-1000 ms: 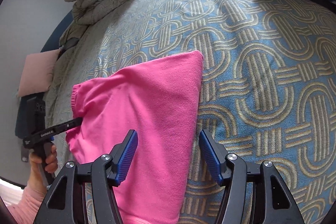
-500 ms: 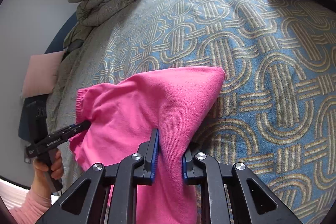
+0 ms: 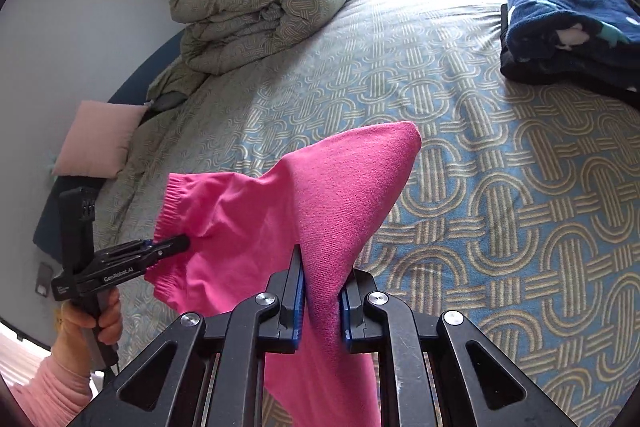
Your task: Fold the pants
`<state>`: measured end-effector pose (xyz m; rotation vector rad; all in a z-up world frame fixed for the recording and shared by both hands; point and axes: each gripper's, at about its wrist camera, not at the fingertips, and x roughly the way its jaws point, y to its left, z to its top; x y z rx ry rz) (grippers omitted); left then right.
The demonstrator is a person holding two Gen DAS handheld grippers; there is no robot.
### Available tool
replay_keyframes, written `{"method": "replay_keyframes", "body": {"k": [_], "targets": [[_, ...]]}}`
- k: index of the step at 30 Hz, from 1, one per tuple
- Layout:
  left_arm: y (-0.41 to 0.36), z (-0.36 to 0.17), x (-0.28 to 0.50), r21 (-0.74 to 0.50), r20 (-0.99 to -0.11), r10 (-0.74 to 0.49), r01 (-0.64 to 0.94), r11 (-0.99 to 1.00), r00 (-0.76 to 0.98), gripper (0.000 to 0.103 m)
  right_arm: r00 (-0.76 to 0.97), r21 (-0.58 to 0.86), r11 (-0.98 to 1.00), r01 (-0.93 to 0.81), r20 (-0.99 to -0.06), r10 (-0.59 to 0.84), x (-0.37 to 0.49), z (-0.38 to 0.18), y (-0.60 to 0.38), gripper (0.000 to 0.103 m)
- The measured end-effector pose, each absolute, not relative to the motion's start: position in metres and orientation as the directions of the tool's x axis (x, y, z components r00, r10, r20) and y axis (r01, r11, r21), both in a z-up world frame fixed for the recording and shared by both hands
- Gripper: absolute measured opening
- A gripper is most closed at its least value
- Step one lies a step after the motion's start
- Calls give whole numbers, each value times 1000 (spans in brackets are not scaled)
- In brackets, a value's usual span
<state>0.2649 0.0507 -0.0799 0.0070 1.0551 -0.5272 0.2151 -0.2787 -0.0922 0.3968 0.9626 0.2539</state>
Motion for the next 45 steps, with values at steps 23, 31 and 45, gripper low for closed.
{"method": "replay_keyframes", "body": {"k": [23, 31, 45], "targets": [[-295, -30, 187, -125, -846, -502, 847, 516, 181, 24, 768, 462, 802, 378, -641, 7, 4, -43, -539, 13], [-444, -25, 167, -25, -825, -536, 934, 356, 182, 24, 795, 472, 706, 528, -567, -215, -61, -33, -638, 12], [-413, -46, 196, -32, -864, -464, 898, 439, 196, 24, 727, 651, 585, 485, -671, 144, -48, -151, -642, 54]]}}
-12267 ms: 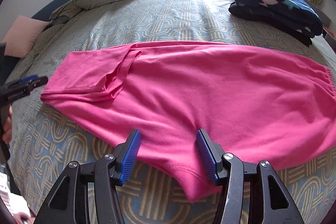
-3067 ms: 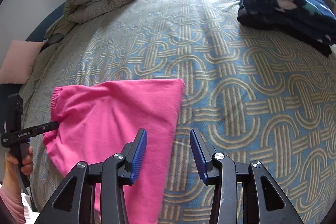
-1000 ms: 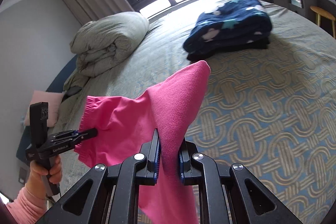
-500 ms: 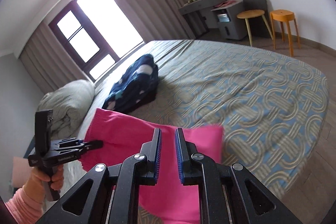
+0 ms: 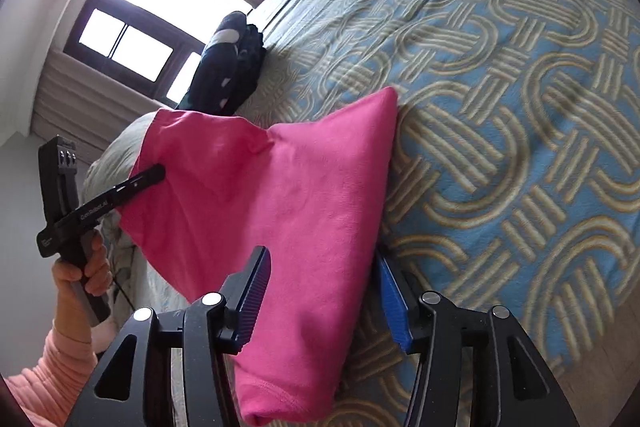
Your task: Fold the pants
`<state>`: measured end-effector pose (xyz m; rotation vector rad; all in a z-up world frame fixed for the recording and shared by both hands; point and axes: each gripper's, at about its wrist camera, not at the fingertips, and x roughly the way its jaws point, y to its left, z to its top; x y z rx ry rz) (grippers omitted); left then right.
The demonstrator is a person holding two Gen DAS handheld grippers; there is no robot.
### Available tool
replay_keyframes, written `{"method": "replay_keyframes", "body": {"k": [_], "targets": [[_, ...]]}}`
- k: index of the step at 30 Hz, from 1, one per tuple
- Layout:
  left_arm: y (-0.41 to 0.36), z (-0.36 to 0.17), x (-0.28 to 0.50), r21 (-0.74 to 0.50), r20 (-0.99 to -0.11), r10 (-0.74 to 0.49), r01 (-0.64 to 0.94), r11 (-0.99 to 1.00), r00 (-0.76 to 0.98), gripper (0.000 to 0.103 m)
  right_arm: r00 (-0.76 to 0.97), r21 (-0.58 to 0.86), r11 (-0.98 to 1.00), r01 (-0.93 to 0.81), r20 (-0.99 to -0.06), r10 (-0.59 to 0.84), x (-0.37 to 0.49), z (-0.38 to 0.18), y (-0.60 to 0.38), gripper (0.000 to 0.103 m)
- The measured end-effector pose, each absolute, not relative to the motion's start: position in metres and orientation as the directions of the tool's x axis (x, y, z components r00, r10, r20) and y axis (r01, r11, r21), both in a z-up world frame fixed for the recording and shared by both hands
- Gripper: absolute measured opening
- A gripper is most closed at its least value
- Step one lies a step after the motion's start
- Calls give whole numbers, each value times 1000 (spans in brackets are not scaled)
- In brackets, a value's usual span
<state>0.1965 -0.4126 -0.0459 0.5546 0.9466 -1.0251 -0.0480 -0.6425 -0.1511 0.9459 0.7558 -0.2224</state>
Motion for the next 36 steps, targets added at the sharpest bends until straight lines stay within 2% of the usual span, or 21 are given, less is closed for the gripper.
{"method": "replay_keyframes", "body": {"k": [1, 2, 3, 4, 5, 7, 12, 17, 18, 20, 21, 22, 23, 25, 26, 29, 32, 36], "targets": [[-409, -48, 197, -38, -865, -463, 895, 444, 193, 24, 738, 658, 586, 473, -659, 146, -42, -151, -643, 54], [-407, -50, 198, -42, -866, -461, 892, 451, 193, 24, 739, 666, 578, 472, -656, 153, -36, -154, -645, 39], [-405, -51, 198, -44, -865, -462, 888, 457, 195, 24, 735, 669, 563, 486, -661, 151, -31, -154, -647, 18], [-404, -52, 198, -51, -863, -467, 885, 462, 194, 23, 723, 662, 557, 501, -674, 152, -25, -155, -648, 9], [-403, -50, 198, -62, -860, -475, 884, 464, 189, 23, 722, 654, 557, 511, -678, 134, -22, -151, -647, 9], [-405, -45, 198, -80, -851, -493, 885, 459, 179, 23, 725, 593, 621, 513, -687, 56, -21, -129, -636, 8], [-433, -17, 191, -87, -808, -563, 910, 406, 174, 23, 764, 489, 703, 517, -635, -119, -30, -68, -636, 8], [-496, -6, 190, -46, -787, -589, 936, 349, 182, 24, 765, 470, 676, 567, -605, -221, -45, -39, -669, 9], [-511, -10, 192, -22, -789, -582, 936, 350, 199, 27, 758, 473, 659, 585, -607, -238, -47, -39, -678, 9], [-540, -29, 195, 94, -785, -539, 918, 386, 306, 44, 723, 449, 630, 634, -632, -278, -44, -47, -695, 14], [-552, -43, 196, 167, -786, -496, 899, 405, 369, 49, 673, 392, 620, 680, -669, -315, -43, -54, -703, 18], [-562, -58, 198, 228, -795, -443, 881, 414, 414, 54, 577, 281, 597, 752, -719, -388, -39, -63, -708, 28], [-568, -75, 201, 274, -808, -389, 867, 417, 442, 54, 439, 138, 541, 829, -760, -479, -36, -75, -711, 37], [-570, -99, 207, 329, -820, -315, 845, 421, 477, 54, 236, -65, 472, 879, -801, -550, -39, -100, -712, 39], [-566, -105, 209, 322, -821, -320, 846, 425, 473, 54, 236, -65, 495, 867, -820, -522, -42, -111, -710, 39], [-556, -101, 215, 290, -816, -340, 841, 457, 467, 55, 339, 81, 519, 851, -839, -425, -61, -128, -704, 40], [-553, -93, 218, 286, -821, -332, 837, 467, 465, 55, 364, 107, 496, 862, -811, -458, -74, -122, -694, 42], [-538, -70, 205, 247, -803, -395, 853, 460, 446, 55, 446, 214, 483, 849, -779, -440, -81, -104, -686, 42]]}}
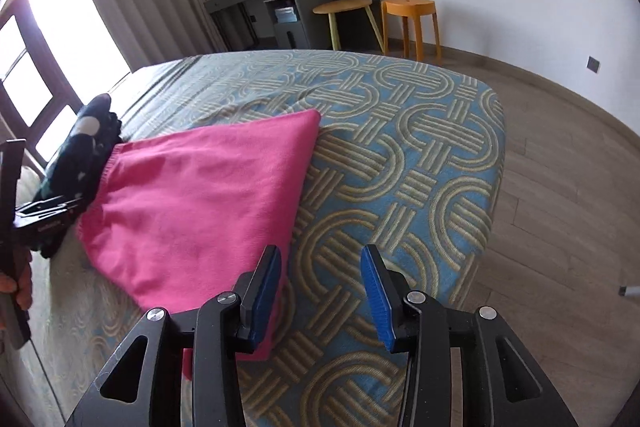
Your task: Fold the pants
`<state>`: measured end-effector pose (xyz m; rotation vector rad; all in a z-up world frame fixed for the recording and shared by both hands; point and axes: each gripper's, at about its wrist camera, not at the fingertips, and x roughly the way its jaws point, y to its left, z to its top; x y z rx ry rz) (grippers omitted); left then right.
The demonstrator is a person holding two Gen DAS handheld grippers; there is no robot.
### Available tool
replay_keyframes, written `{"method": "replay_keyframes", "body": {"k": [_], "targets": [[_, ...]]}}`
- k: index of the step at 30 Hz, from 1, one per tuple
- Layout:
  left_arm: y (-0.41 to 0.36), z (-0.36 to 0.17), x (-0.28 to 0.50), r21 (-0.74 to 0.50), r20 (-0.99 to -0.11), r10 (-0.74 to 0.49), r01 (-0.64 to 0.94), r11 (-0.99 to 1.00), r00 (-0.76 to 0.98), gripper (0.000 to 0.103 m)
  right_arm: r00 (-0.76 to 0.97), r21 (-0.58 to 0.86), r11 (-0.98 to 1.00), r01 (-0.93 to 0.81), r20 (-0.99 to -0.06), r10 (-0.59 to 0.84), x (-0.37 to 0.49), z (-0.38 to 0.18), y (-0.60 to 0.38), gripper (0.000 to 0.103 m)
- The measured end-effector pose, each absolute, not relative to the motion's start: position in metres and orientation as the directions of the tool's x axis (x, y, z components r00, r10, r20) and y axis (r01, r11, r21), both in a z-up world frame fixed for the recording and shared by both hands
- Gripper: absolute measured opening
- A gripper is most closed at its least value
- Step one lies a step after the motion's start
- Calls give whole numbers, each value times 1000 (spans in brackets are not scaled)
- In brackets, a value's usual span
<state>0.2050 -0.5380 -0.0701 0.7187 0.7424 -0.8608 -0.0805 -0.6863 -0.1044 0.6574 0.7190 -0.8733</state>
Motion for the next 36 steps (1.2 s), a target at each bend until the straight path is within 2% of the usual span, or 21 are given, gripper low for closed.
{"method": "replay_keyframes", "body": {"k": [9, 13, 17, 21, 25, 29, 36], "targets": [[-491, -20, 150, 134, -766, -533, 900, 415, 360, 57, 515, 211, 561, 801, -720, -464, -75, -61, -638, 47], [-460, 6, 124, 80, -726, -602, 911, 406, 332, 68, 540, 228, 572, 788, -702, -464, -79, -48, -615, 48], [-422, 27, 98, 115, -684, -633, 910, 398, 363, 69, 569, 227, 607, 762, -682, -459, -81, -27, -582, 49], [-373, 44, 87, 72, -659, -659, 903, 424, 362, 71, 591, 199, 649, 734, -659, -466, -78, -2, -546, 49], [-322, 57, 80, 49, -614, -679, 878, 477, 403, 83, 609, 163, 686, 710, -631, -481, -71, 22, -507, 58], [-281, 65, 75, 24, -601, -675, 854, 520, 428, 83, 598, 98, 706, 701, -619, -508, -65, 38, -467, 61], [-232, 70, 64, -36, -563, -705, 839, 543, 432, 83, 600, 75, 728, 681, -628, -496, -65, 52, -419, 63]]}}
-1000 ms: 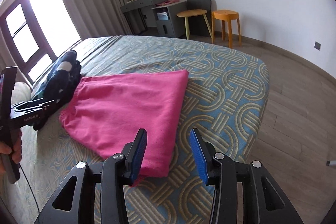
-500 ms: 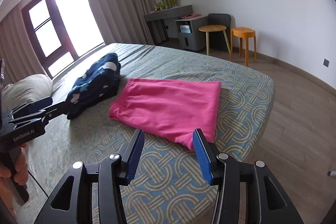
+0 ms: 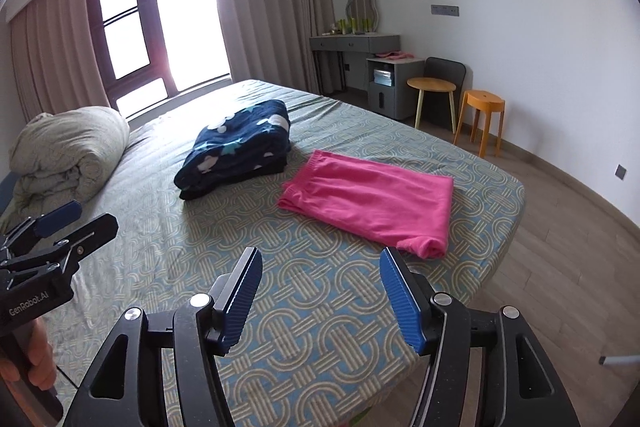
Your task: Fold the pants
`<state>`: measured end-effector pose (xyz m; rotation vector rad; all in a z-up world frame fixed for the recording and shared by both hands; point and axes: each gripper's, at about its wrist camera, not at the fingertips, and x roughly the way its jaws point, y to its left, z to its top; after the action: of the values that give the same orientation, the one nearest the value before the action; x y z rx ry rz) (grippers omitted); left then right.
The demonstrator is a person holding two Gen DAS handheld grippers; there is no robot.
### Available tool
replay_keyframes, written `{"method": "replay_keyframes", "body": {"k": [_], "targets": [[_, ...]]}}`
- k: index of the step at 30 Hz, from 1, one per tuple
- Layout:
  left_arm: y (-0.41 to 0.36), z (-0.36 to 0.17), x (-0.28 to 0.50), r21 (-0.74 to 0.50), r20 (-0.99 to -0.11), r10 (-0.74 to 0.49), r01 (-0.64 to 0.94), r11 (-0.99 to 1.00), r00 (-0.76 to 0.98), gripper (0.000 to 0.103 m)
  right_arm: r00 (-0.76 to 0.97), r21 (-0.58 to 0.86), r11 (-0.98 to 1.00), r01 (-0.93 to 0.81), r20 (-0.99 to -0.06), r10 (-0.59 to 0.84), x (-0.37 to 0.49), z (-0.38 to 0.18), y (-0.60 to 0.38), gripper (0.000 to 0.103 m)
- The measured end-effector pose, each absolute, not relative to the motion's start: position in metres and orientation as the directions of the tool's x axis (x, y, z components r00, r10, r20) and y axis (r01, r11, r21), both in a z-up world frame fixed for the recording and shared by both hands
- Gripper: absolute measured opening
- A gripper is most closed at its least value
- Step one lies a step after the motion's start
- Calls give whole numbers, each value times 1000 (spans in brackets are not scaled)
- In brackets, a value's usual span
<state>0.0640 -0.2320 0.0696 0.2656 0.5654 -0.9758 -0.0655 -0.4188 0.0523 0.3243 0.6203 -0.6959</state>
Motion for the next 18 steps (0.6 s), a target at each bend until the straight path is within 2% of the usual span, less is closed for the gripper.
{"method": "replay_keyframes", "body": {"k": [8, 18], "targets": [[-205, 68, 58, -124, -549, -736, 832, 540, 396, 83, 585, 45, 714, 699, -610, -534, -71, 67, -390, 64], [-190, 64, 39, -84, -552, -710, 817, 570, 438, 84, 578, 78, 694, 716, -624, -526, -83, 62, -377, 65]]}}
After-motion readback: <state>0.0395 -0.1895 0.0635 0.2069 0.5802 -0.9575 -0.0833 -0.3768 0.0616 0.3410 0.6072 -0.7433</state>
